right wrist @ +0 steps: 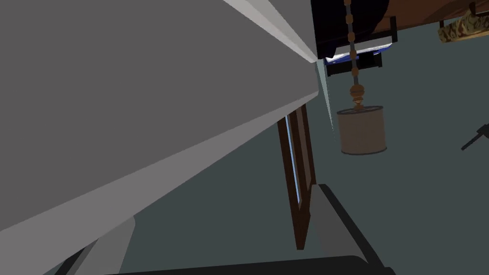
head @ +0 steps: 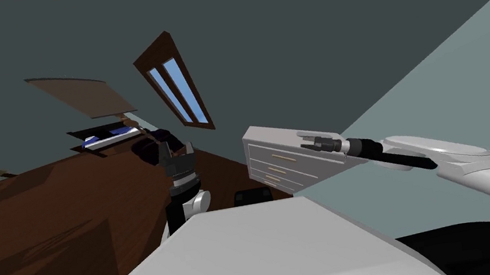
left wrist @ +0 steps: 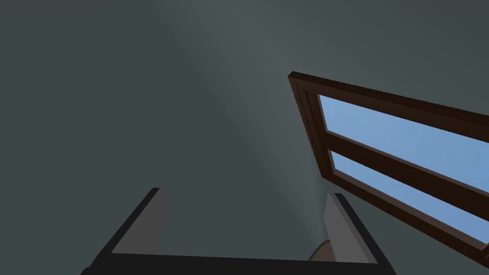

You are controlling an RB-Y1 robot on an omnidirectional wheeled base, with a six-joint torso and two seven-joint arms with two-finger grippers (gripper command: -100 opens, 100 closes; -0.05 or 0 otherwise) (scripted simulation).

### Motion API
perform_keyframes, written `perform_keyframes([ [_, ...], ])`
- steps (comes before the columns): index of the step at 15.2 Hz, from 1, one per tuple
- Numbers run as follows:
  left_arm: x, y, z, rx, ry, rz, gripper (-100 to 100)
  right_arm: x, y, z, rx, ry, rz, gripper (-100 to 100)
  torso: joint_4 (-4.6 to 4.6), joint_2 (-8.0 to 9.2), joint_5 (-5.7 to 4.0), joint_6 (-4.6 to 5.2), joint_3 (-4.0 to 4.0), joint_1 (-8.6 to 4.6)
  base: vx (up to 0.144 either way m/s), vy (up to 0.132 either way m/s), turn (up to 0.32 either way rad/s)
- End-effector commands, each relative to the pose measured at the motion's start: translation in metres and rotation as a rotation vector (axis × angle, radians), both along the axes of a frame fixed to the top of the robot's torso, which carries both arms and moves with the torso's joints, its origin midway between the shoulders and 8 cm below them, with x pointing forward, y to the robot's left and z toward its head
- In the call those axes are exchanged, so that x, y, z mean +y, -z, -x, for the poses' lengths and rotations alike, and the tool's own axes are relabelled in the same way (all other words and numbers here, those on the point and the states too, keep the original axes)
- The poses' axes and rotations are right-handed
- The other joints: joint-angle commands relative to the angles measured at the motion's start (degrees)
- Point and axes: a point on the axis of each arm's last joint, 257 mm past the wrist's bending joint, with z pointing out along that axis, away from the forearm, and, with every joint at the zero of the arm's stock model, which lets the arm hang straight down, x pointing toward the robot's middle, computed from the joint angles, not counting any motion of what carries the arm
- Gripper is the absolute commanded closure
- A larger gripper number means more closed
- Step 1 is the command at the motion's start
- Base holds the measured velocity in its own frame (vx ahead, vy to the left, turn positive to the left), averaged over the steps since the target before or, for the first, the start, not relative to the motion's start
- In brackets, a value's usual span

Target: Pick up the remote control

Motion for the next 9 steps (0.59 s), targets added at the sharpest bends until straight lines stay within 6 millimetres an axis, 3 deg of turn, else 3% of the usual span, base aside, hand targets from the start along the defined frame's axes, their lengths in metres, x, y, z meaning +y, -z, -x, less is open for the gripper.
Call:
perform_keyframes([
  [1,0.000,0.000,0.000,0.000,0.000,0.000,0,-0.010,-0.001,0.000,0.021,-0.015,0.059,-100,0.00,0.00,0.00,0.00,0.00,0.00,-0.022,-0.007,0.173],
  [2,0.000,0.000,0.000,0.000,0.000,0.000,0,-0.009,-0.002,-0.001,0.023,-0.022,0.070,-100,0.00,0.00,0.00,0.02,0.00,-0.01,-0.017,-0.010,0.042],
  [3,0.000,0.000,0.000,0.000,0.000,0.000,0,-0.023,0.002,0.002,0.047,-0.022,0.116,-100,0.01,0.00,-0.01,0.05,0.01,-0.02,-0.022,-0.008,0.108],
  [5,0.000,0.000,0.000,0.000,0.000,0.000,0,-0.023,-0.002,0.000,0.052,-0.037,0.144,-100,0.01,0.02,0.00,0.02,0.01,-0.03,-0.021,-0.011,0.114],
  [6,0.000,0.000,0.000,0.000,0.000,0.000,0,-0.036,0.001,0.003,0.079,-0.040,0.193,-100,0.01,0.01,-0.01,0.05,0.01,-0.03,-0.020,-0.013,0.126],
  [8,0.000,0.000,0.000,0.000,0.000,0.000,0,-0.036,-0.003,0.001,0.083,-0.052,0.216,-100,0.00,0.01,-0.01,0.01,0.01,-0.04,-0.020,-0.015,0.129],
  [9,0.000,0.000,0.000,0.000,0.000,0.000,0,-0.049,0.000,0.004,0.112,-0.056,0.265,-100,0.01,0.00,-0.02,0.05,0.00,-0.04,-0.018,-0.013,0.121],
])
